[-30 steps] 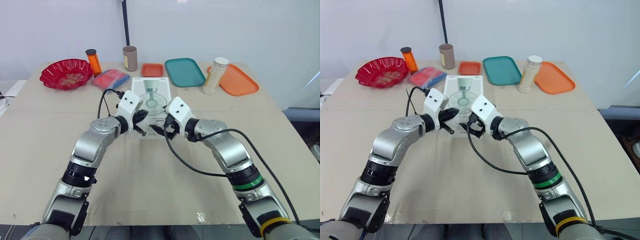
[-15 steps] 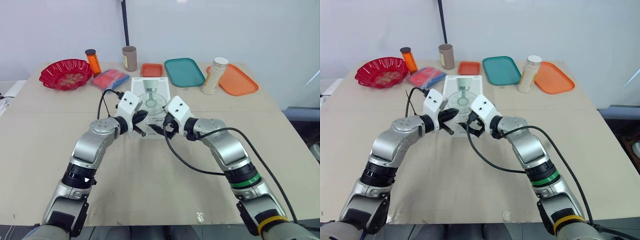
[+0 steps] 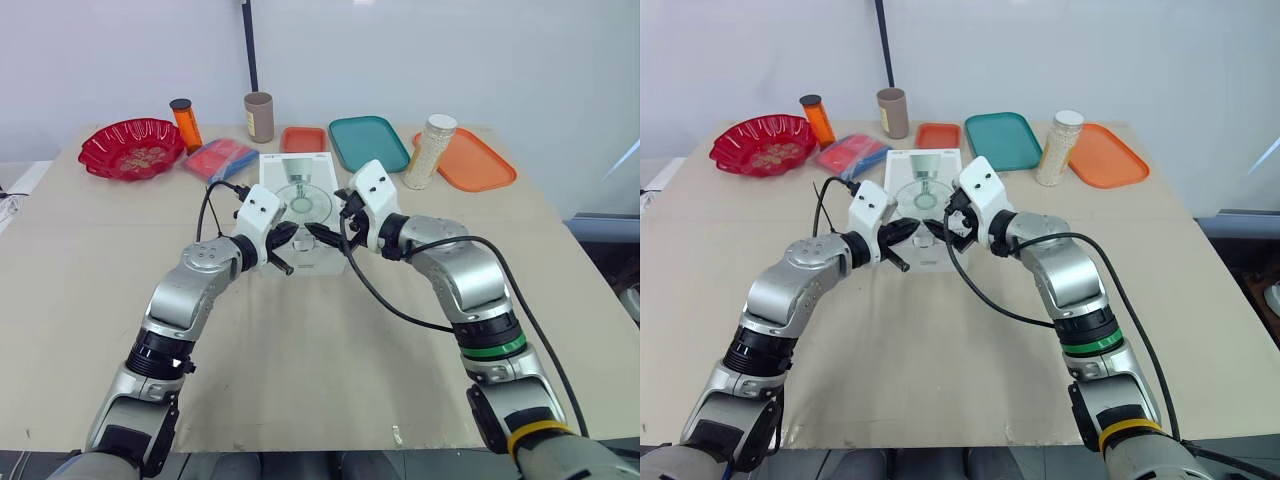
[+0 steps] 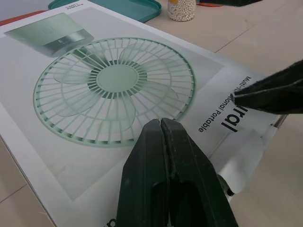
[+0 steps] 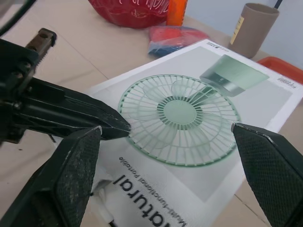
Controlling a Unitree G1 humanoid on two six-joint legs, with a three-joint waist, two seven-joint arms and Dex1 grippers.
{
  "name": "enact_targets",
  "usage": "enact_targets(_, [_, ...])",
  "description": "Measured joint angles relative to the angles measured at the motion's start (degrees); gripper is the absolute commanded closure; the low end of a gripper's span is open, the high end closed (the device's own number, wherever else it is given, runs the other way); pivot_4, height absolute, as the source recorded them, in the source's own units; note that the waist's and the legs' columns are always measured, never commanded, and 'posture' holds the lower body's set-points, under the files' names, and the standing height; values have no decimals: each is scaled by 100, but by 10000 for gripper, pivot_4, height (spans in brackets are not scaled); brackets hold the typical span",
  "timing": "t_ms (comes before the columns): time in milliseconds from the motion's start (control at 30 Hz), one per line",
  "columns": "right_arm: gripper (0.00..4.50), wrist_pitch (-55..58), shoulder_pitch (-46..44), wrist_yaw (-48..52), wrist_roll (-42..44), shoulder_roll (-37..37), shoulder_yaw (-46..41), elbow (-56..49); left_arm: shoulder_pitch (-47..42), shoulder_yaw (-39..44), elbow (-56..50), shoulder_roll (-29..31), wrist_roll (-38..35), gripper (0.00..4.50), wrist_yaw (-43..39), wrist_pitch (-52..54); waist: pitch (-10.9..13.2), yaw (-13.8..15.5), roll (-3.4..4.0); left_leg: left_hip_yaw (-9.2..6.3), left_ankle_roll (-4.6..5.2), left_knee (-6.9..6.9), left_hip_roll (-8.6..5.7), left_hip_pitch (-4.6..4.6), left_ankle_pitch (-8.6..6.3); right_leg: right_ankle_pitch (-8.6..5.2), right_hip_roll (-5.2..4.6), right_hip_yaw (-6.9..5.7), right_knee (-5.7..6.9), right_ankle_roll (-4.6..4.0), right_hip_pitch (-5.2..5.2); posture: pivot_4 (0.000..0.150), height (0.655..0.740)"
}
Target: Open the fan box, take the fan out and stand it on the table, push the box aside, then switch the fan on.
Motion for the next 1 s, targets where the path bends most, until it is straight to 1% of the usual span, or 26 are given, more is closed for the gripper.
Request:
enact_targets(233, [0,20,4,-13,7,-28,0,-20,2,4,0,-37,39,44195,-8,-2,0,0,0,0,0,0,-1,0,0,0,-1,0,0,0,0,1500,7400])
enact_targets(367, [0,115,132,20,83,-199,-93,-361,1,-1,-5,-45,40,44195,-21,-3,0,4,0,0,0,-1,-1,-2,0,0,-1,-1,-1,0,0,1500,7400])
enact_targets(500, [0,67,924,384,232,-884,-195,-1162,25,4,-42,-13,41,44195,-89,0,0,22,0,-3,2,-1,-3,-8,-1,-1,-3,-2,-8,2,0,1500,7400])
enact_targets(700, [0,-147,1801,747,279,-1442,-199,-1868,28,9,-44,49,57,44195,-109,23,-2,-3,6,-1,1,-1,-2,1,-1,-1,3,3,-3,2,2,1500,7400])
enact_targets(800, [0,-158,1832,755,287,-1434,-160,-1951,29,8,-46,50,57,44195,-109,30,-2,-4,6,0,1,-1,-2,1,0,-1,3,4,-3,2,2,1500,7400])
enact_targets(1000, [0,-346,1802,722,224,-1150,170,-1908,22,7,-114,59,47,44195,-112,134,-2,0,6,-1,0,-1,-2,-1,0,-1,3,2,-5,3,2,1500,7400])
